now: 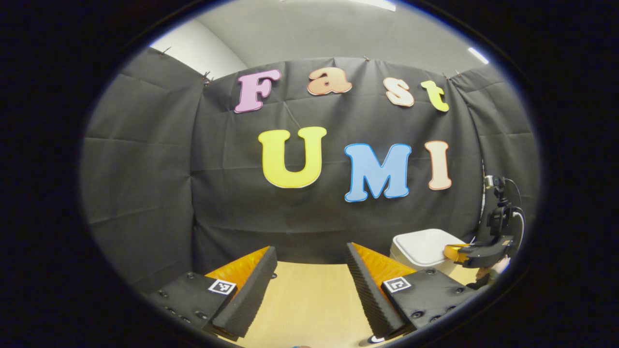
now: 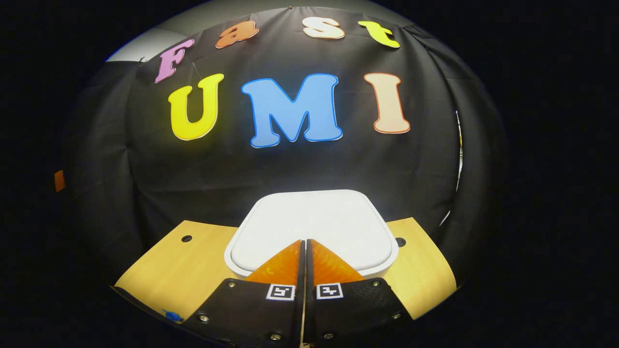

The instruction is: Press the lid of the desktop garbage bin to open it, pick up the crumpled paper on the desktop and throw it into the bin, then pick up the pop can on the desktop and drop it into the bin, and finally close the garbage bin lid.

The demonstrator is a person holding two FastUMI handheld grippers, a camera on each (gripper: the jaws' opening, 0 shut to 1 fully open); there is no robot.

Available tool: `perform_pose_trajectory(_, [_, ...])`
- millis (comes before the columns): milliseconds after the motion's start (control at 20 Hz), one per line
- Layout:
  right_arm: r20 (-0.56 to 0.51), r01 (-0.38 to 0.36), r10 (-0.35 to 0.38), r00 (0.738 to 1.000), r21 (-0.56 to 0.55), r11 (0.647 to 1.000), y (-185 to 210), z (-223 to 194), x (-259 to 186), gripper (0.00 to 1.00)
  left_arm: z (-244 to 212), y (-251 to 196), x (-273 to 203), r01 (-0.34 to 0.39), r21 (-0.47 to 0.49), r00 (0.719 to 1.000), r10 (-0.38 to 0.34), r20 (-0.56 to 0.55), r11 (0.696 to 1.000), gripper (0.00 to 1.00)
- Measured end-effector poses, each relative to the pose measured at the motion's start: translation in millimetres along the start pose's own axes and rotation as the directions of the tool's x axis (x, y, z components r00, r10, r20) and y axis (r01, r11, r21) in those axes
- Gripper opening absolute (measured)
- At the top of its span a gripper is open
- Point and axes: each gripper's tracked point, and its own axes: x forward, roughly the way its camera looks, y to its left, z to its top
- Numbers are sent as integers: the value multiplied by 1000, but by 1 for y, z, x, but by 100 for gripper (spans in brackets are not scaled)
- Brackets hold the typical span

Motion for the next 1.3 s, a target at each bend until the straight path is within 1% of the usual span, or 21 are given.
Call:
perform_pose_trajectory(100, [2,-1,1,1000,6,1000,0,-1,0,2,2,-1,3,3,-2,1000,-3,2,1000,95])
perform_pose_trajectory(300, [1,2,-2,1000,-17,1000,0,-2,0,2,-1,-2,6,12,-10,1000,-12,1,1000,94])
perform_pose_trajectory(550, [-11,2,-2,1000,-9,1000,0,-5,1,3,1,-10,11,34,-12,999,-34,9,999,94])
perform_pose_trajectory(700, [-8,28,-29,1000,-43,999,1,-3,0,3,3,-13,13,46,-14,999,-46,18,999,94])
perform_pose_trajectory(800, [14,26,-26,1000,-55,998,1,2,-2,3,4,-14,13,53,-13,998,-53,20,999,94])
perform_pose_trajectory(900, [35,10,-9,999,-41,999,2,9,-3,2,4,-14,13,54,-5,998,-54,19,999,94])
perform_pose_trajectory(1000, [30,18,-18,999,-14,1000,-3,10,-5,2,3,-11,16,46,-4,999,-46,17,999,94])
perform_pose_trajectory(1150, [93,22,-24,995,19,1000,-1,35,-15,2,1,-9,14,45,-5,999,-45,13,999,94])
perform_pose_trajectory(1300, [154,19,-22,988,17,1000,1,60,-26,2,4,-7,14,44,-2,999,-44,20,999,94])
